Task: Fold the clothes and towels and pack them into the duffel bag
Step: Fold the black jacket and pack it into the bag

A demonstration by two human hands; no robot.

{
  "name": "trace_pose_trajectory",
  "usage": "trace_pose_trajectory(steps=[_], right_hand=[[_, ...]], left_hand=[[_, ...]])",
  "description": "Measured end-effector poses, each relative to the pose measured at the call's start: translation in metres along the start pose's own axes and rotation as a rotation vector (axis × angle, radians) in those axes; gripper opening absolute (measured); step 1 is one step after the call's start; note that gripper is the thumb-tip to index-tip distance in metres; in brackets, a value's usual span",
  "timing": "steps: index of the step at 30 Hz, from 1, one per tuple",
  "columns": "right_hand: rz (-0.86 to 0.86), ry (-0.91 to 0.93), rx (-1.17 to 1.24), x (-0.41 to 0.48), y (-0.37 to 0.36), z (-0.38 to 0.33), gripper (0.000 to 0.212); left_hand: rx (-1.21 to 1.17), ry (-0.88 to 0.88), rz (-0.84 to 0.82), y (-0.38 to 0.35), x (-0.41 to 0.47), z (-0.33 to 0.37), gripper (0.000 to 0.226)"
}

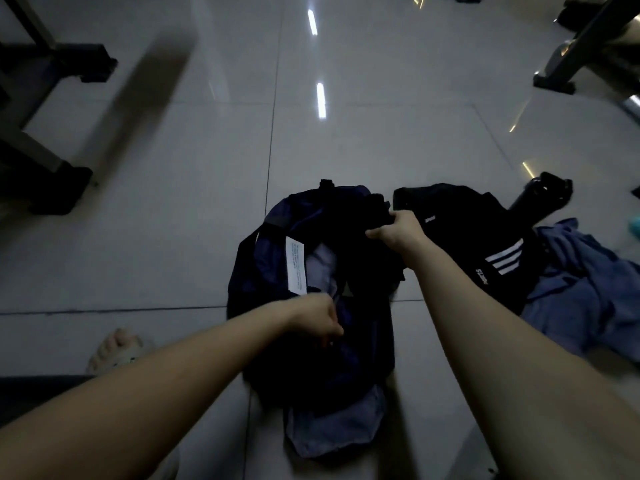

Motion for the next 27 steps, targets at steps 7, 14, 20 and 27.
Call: trace_pose_trajectory(steps=[7, 14, 20, 27], right_hand=[[0.079, 0.046, -0.013, -0.022, 0.000, 0.014, 0.030], [0.052, 0.055, -0.354, -0.018, -0.017, 0.000, 0.018], [-0.003, 0.087, -0.393, -0.013, -0.078, -0.036, 0.024], [-0.261, -0.195, -0.459, 0.006, -0.130, -0.015, 0.048]], left_hand=[[0.415, 0.319, 0.670, 0.056, 0.020, -0.055, 0.061], [0.193, 0.499, 0.593, 0.068, 0.042, -0.096, 0.119], [0.037, 0.559, 0.658, 0.101, 0.028, -0.121, 0.062], [-0.116, 0.451, 0.786, 0.113, 0.017, -0.141, 0.013]])
Point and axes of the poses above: each hand's wrist, its own x-axis towards the middle knuckle, its own y-axis out of the back of the hand, z = x × y, the point moved 4 cm from there along x, towards the middle knuckle, and after that the axes turned 4 degrees about -y, right-handed, at the moved point
